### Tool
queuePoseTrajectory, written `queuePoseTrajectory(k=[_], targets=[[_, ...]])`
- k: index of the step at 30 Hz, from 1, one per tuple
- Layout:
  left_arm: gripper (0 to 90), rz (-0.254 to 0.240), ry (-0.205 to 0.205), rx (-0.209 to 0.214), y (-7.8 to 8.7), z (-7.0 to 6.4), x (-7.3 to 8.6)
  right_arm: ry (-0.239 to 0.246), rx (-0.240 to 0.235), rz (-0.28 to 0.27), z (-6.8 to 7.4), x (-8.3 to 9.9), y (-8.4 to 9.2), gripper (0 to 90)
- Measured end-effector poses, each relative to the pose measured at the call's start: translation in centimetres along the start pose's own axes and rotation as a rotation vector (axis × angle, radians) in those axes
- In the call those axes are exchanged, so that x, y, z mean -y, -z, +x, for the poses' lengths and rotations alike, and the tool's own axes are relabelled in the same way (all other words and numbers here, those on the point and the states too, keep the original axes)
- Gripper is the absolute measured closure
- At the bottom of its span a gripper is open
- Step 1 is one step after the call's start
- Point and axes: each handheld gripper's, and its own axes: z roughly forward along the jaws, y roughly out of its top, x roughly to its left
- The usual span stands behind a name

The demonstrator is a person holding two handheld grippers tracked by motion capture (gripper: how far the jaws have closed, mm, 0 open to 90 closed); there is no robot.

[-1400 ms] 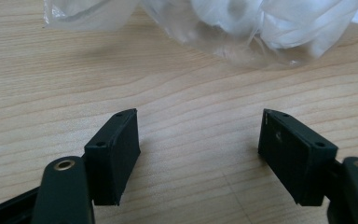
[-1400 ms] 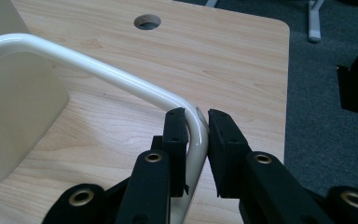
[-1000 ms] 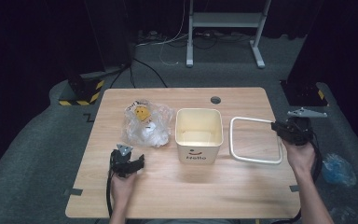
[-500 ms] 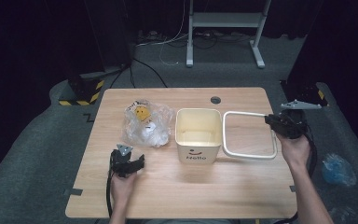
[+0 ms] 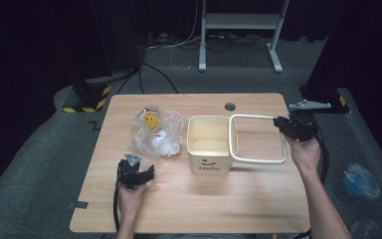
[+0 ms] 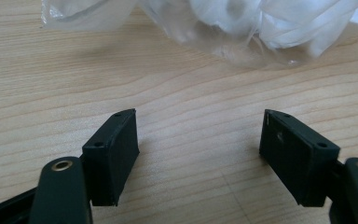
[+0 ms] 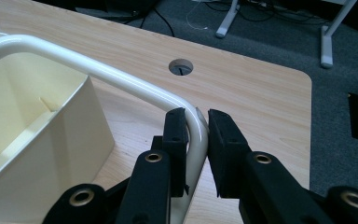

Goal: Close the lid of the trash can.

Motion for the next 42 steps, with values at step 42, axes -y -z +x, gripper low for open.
queuePoseTrajectory(k=[42], targets=[[27.7,0.0,0.003,0.005,0.0,0.1,0.0,0.002,-0.036,0.042,5.0,-2.9,-4.3,77.9]])
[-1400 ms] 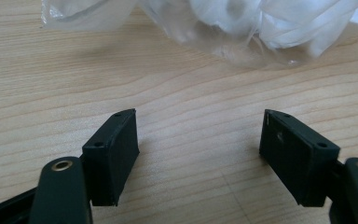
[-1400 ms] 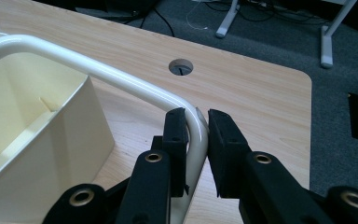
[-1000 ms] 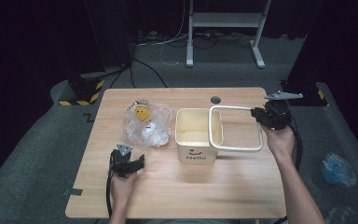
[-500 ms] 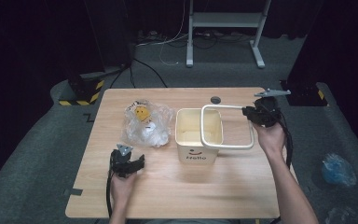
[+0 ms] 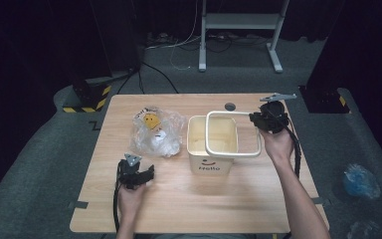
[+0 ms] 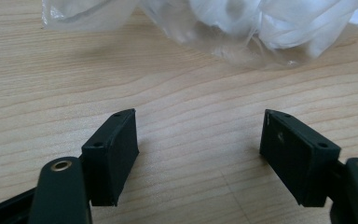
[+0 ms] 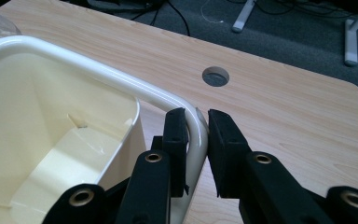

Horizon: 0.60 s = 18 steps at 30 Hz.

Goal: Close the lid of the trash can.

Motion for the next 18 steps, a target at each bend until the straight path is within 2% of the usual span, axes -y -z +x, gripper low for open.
queuePoseTrajectory(k=[18], targets=[[27.6,0.001,-0.003,-0.003,0.0,0.0,0.0,0.003,-0.004,0.018,1.6,-0.5,-1.7,77.8]])
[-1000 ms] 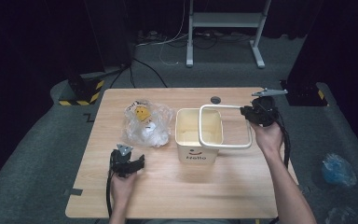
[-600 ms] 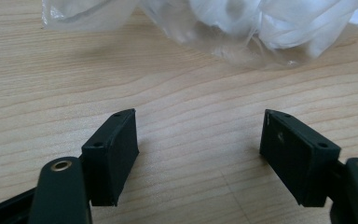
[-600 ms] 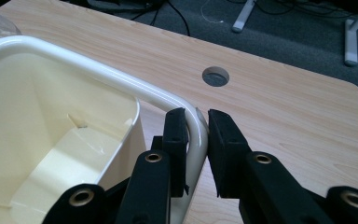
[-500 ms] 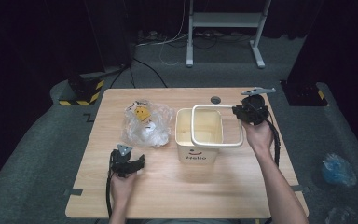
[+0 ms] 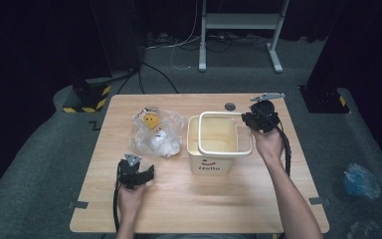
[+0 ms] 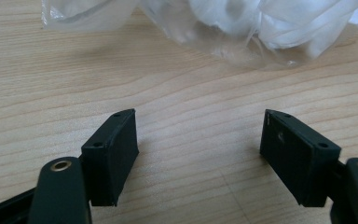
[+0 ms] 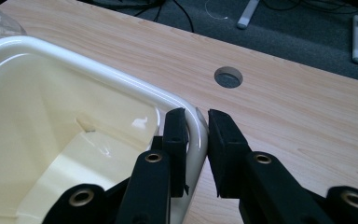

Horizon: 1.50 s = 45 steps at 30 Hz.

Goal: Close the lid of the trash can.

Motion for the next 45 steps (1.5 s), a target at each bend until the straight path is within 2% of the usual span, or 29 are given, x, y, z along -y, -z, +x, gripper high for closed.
queuePoseTrajectory(k=[45], targets=[[27.5,-0.001,0.0,0.003,0.0,0.0,0.0,0.011,0.003,0.037,1.8,-0.8,-2.1,77.8]])
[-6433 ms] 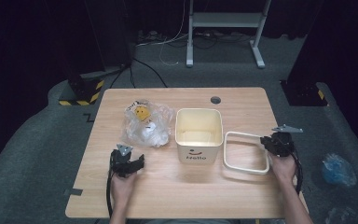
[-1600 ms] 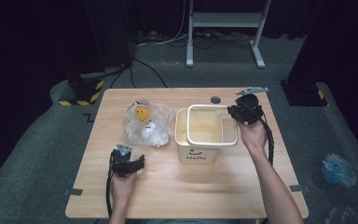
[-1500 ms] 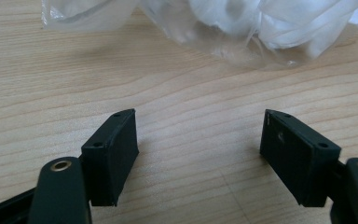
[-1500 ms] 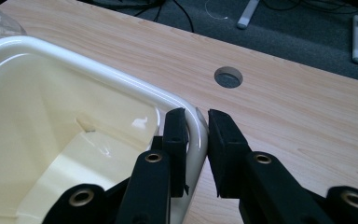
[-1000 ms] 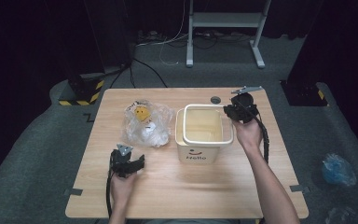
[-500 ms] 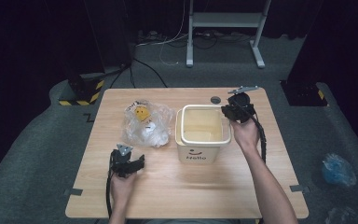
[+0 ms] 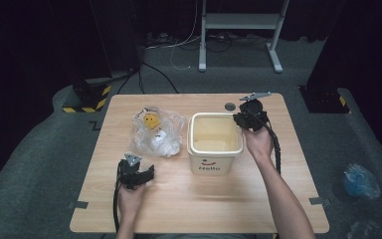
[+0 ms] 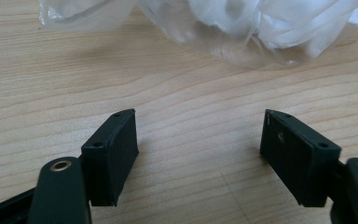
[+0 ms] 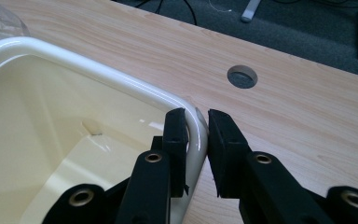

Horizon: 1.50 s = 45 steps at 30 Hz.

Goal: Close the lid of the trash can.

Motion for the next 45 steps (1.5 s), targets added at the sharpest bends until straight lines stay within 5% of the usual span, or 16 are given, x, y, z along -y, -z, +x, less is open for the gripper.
queuePoseTrajectory(k=[45], targets=[[27.5,0.0,-0.004,-0.004,0.0,0.0,0.0,0.001,0.006,0.002,1.1,-0.2,-1.0,77.4]])
